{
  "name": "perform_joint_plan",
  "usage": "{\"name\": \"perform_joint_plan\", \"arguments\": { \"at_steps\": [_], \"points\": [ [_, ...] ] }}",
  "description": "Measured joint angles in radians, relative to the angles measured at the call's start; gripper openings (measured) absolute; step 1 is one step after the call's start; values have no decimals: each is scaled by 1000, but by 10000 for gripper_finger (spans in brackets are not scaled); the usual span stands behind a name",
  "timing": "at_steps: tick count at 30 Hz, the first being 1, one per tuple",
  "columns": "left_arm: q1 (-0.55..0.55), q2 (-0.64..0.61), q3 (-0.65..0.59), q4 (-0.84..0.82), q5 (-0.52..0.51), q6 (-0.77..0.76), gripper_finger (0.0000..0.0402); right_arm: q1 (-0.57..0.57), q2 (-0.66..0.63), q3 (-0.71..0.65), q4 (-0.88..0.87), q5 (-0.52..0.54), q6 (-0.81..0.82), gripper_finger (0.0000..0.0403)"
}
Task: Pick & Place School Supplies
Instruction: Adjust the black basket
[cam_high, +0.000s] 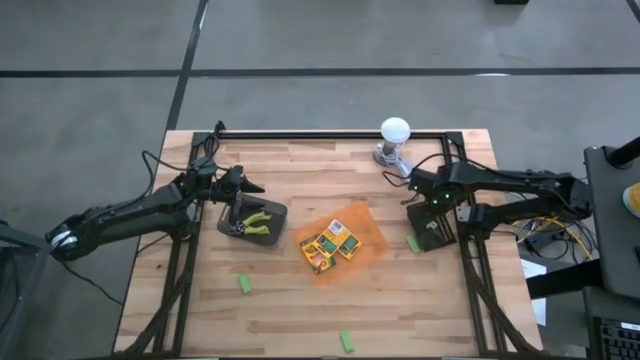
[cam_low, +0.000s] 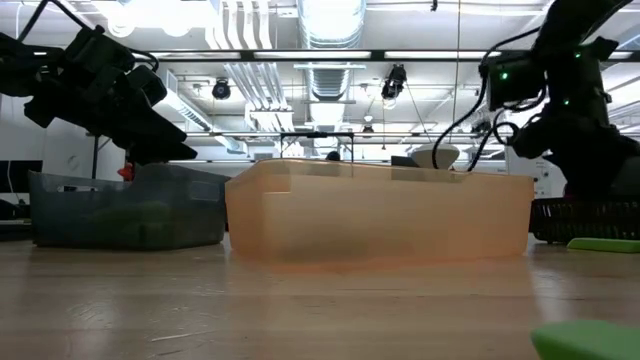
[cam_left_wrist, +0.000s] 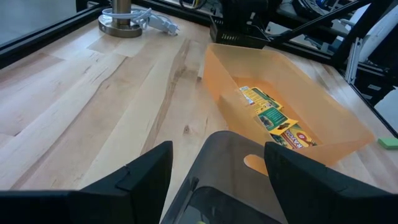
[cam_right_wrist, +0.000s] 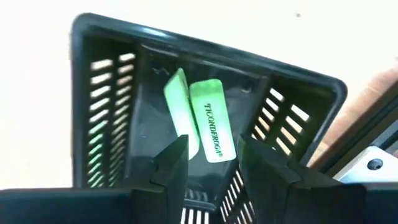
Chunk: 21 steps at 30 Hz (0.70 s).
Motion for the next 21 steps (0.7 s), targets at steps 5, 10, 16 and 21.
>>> {"name": "perform_joint_plan", "arguments": {
  "at_steps": [5, 10, 16, 21],
  "points": [
    [0, 0, 0, 0, 0, 0, 259, 0, -96, 0, 24, 0, 10, 123],
    [0, 0, 0, 0, 0, 0, 259, 0, -210, 1, 91, -4, 50, 126],
    [0, 0, 0, 0, 0, 0, 259, 0, -315, 1, 146, -8, 100, 138],
    [0, 0, 0, 0, 0, 0, 259, 0, -310, 1, 123, 48, 111, 152]
  ]
}}
